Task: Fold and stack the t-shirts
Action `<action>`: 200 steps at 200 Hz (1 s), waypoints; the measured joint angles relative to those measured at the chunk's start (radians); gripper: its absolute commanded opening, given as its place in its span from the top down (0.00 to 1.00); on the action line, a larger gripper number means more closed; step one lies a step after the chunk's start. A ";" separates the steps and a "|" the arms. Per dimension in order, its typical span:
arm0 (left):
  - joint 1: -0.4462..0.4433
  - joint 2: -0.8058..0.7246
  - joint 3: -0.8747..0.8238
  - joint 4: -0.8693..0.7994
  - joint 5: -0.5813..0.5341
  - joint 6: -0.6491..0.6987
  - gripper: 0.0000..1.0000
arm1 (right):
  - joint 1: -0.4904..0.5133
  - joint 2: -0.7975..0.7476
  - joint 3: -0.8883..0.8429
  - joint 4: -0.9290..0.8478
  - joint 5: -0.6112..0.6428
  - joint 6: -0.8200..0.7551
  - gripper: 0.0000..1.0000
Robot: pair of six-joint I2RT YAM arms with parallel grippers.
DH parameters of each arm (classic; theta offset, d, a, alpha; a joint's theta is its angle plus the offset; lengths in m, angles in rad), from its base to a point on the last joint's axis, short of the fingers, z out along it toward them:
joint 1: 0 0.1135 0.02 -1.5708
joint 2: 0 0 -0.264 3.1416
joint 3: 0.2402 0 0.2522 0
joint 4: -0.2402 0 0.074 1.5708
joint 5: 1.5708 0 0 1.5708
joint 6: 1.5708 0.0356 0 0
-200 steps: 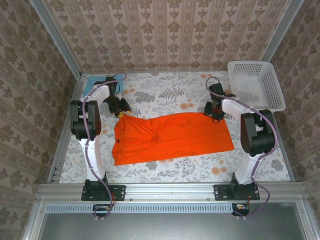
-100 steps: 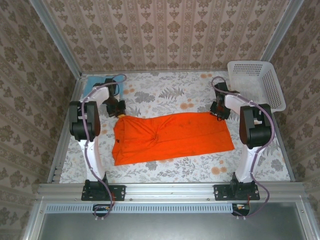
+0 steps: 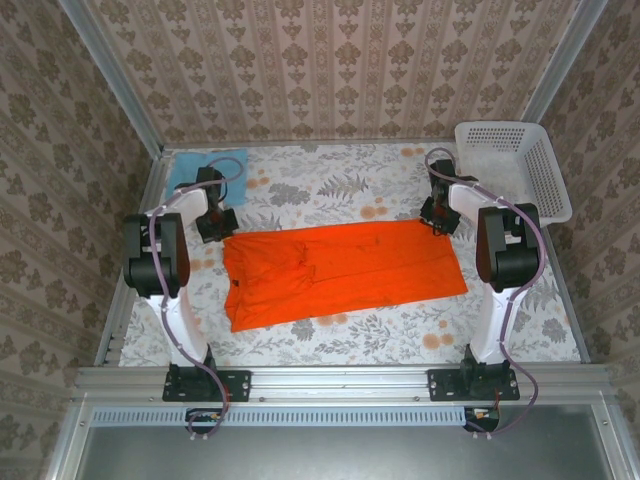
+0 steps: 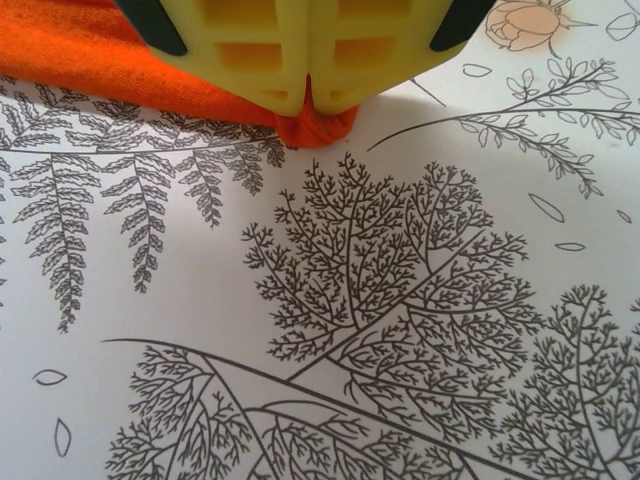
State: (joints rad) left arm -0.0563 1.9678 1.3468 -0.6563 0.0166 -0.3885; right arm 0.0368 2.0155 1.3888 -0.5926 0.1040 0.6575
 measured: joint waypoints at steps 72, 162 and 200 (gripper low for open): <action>0.027 -0.013 -0.003 0.042 0.020 -0.023 0.50 | -0.002 -0.025 -0.013 0.066 -0.058 0.006 0.38; -0.066 -0.196 0.031 -0.072 0.091 -0.084 0.50 | 0.077 -0.285 -0.188 0.178 -0.173 -0.079 0.42; -0.163 -0.159 0.013 -0.085 0.165 -0.175 0.52 | 0.139 -0.271 -0.203 0.093 -0.188 -0.139 0.45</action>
State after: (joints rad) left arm -0.2192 1.8088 1.3598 -0.7410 0.1814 -0.5640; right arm 0.1757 1.7447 1.1862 -0.4992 -0.0837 0.5186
